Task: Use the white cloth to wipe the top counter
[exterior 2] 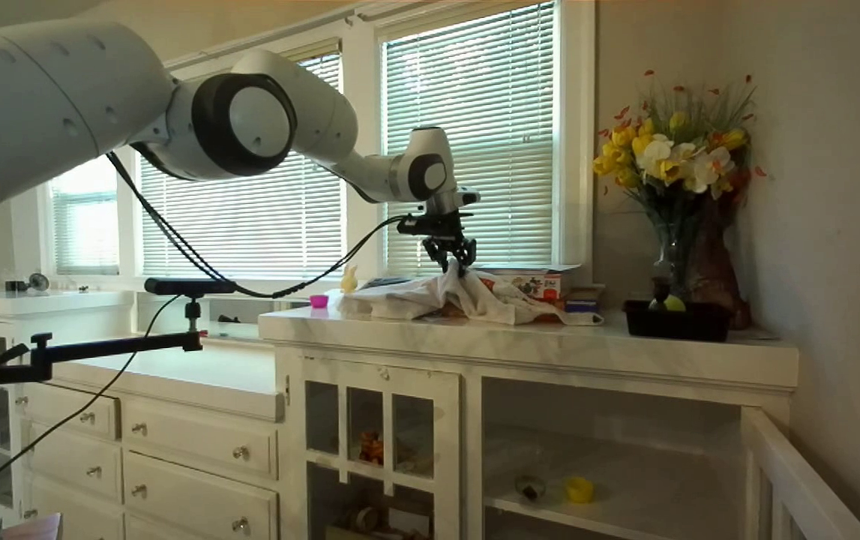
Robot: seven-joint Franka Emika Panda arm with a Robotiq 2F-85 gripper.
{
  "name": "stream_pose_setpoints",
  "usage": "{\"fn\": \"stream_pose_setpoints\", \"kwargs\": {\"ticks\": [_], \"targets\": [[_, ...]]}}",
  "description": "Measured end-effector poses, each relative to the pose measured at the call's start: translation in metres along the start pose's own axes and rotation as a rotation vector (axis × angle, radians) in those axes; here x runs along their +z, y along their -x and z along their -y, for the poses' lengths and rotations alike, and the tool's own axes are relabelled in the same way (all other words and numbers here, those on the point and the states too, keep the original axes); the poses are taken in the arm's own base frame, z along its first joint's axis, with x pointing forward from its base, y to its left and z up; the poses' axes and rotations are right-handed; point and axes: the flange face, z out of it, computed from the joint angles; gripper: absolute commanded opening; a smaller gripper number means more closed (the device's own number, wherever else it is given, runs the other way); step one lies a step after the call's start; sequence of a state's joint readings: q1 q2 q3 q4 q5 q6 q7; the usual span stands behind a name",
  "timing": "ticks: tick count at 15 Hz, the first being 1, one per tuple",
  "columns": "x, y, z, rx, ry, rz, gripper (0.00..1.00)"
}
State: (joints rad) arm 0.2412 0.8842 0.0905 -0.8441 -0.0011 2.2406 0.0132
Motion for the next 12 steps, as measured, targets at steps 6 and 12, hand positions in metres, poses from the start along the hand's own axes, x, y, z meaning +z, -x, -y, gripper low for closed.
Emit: {"fn": "stream_pose_setpoints", "kwargs": {"ticks": [6, 12], "targets": [[-0.003, -0.001, 0.009, -0.009, -0.008, 0.002, 0.03], [-0.017, -0.008, -0.004, 0.011, 0.003, -0.026, 0.03]]}}
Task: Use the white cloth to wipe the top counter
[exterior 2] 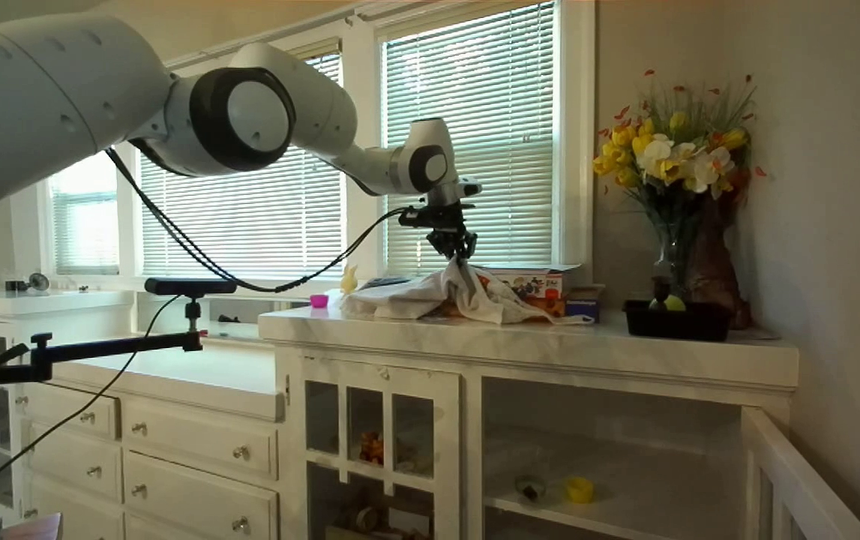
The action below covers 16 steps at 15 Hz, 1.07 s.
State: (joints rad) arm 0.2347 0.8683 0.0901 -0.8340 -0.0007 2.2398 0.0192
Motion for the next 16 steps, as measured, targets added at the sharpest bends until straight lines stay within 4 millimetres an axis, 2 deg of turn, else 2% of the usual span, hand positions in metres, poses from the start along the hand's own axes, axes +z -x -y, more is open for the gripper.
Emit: {"fn": "stream_pose_setpoints", "kwargs": {"ticks": [4, 7, 12, 16], "targets": [[-0.038, -0.008, -0.032, 0.036, 0.026, -0.057, 0.03], [-0.06, -0.002, -0.056, 0.074, 0.053, -0.057, 0.03], [-0.078, 0.027, -0.071, 0.117, 0.078, 0.007, 0.03], [-0.072, 0.064, -0.07, 0.137, 0.086, 0.088, 0.03]]}}
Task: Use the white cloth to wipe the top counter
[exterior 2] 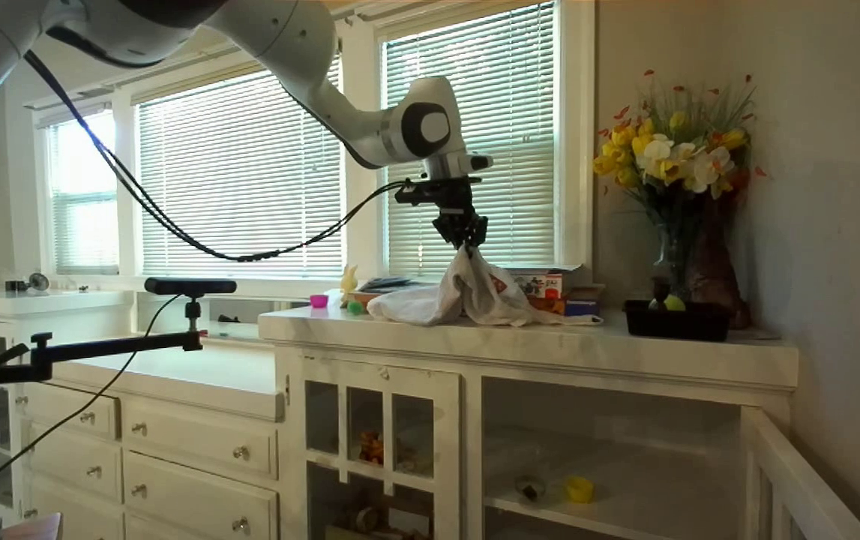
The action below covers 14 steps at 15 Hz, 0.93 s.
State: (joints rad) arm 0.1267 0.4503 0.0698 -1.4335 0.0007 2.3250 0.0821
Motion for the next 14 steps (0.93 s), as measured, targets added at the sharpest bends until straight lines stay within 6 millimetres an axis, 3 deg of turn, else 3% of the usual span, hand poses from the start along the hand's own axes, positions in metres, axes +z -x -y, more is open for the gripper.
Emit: {"fn": "stream_pose_setpoints", "kwargs": {"ticks": [4, 7, 11, 14], "targets": [[0.033, 0.039, 0.002, -0.011, -0.015, 0.023, 0.03], [0.067, 0.062, 0.016, -0.073, -0.07, 0.018, 0.03], [0.098, 0.075, 0.04, -0.181, -0.145, -0.001, 0.03], [0.104, 0.076, 0.045, -0.224, -0.161, -0.012, 0.03]]}}
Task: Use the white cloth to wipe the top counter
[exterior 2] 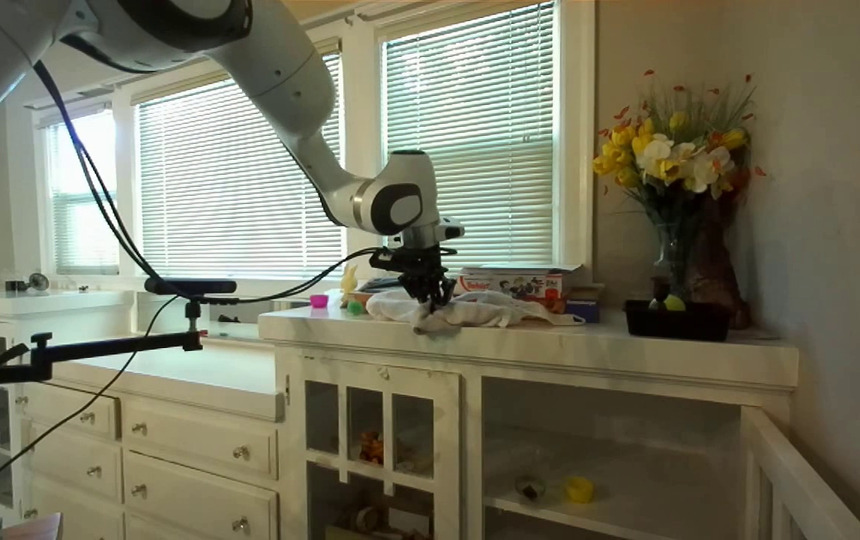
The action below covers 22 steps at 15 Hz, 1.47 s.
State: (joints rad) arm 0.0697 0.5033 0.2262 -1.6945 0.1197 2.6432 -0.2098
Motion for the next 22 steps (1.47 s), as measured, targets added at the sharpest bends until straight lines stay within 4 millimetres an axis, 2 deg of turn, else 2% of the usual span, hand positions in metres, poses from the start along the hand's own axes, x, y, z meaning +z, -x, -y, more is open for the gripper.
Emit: {"fn": "stream_pose_setpoints", "kwargs": {"ticks": [3, 5, 7, 12, 14, 15, 17, 19, 22], "targets": [[0.0, 0.0, -0.01, 0.006, 0.017, -0.009, 0.03], [-0.002, 0.0, -0.03, 0.027, 0.051, -0.035, 0.03], [-0.005, 0.001, -0.061, 0.061, 0.098, -0.065, 0.03], [-0.019, 0.008, -0.158, 0.164, 0.216, -0.117, 0.03], [-0.019, 0.009, -0.175, 0.18, 0.231, -0.121, 0.03], [-0.018, 0.009, -0.174, 0.175, 0.227, -0.121, 0.03], [-0.013, 0.004, -0.158, 0.139, 0.2, -0.12, 0.03], [-0.006, -0.003, -0.127, 0.08, 0.154, -0.118, 0.03], [0.007, -0.011, -0.066, -0.025, 0.066, -0.105, 0.03]]}}
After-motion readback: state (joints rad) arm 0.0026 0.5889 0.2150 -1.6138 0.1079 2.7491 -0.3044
